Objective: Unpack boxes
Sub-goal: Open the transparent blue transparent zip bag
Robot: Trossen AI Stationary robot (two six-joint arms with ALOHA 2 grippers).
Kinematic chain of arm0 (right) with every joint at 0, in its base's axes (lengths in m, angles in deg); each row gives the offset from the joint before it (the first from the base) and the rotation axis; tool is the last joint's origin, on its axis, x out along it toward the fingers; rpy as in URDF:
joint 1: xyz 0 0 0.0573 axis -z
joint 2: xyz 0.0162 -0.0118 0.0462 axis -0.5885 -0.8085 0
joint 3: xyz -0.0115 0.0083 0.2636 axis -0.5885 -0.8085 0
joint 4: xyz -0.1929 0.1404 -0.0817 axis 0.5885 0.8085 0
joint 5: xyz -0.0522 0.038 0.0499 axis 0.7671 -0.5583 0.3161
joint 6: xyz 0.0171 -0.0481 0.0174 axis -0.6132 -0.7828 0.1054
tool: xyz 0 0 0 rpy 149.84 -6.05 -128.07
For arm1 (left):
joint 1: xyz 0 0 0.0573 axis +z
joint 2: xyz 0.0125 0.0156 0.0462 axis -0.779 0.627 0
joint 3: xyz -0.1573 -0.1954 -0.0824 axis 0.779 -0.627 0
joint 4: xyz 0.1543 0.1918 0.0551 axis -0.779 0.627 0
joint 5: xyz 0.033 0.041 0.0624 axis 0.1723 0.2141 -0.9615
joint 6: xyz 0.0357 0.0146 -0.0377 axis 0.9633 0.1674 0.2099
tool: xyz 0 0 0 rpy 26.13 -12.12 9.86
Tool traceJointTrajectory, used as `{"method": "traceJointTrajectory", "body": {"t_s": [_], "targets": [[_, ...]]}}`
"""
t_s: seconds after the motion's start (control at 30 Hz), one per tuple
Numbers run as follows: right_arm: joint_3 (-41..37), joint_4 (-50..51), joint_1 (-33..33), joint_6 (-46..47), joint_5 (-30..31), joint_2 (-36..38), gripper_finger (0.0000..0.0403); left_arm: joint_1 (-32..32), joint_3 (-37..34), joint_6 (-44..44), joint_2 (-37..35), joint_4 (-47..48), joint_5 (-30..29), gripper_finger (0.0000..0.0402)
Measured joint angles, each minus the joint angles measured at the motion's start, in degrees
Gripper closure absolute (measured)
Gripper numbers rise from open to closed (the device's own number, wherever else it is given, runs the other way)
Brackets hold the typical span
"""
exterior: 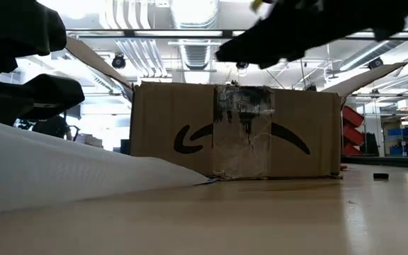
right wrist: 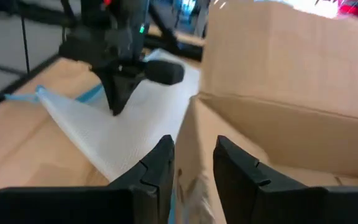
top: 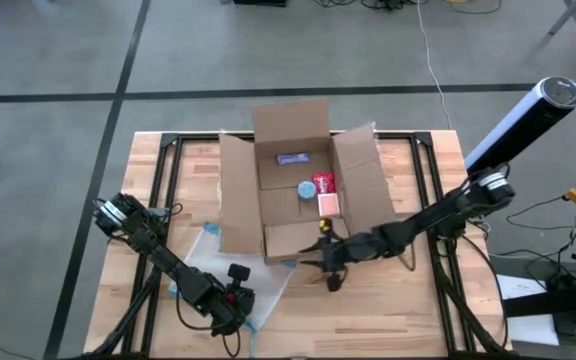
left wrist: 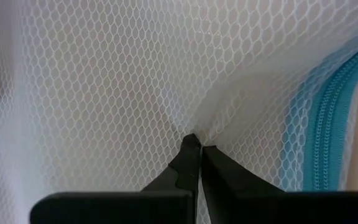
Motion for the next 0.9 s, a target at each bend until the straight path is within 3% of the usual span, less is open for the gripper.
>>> {"method": "traceJointTrajectory", "body": {"t_s": [0.5, 0.9], "targets": [[22.23, 15.19, -6.82, -13.59, 0.89, -19.63, 0.0246, 0.0, -0.33, -0.26, -0.07, 0.0, 0.0, 0.0401], [33.38, 27.41, -8.11, -14.52, 2.79, -28.92, 0.0227, 0.08, -0.35, -0.33, -0.13, 0.13, 0.06, 0.0401]]}}
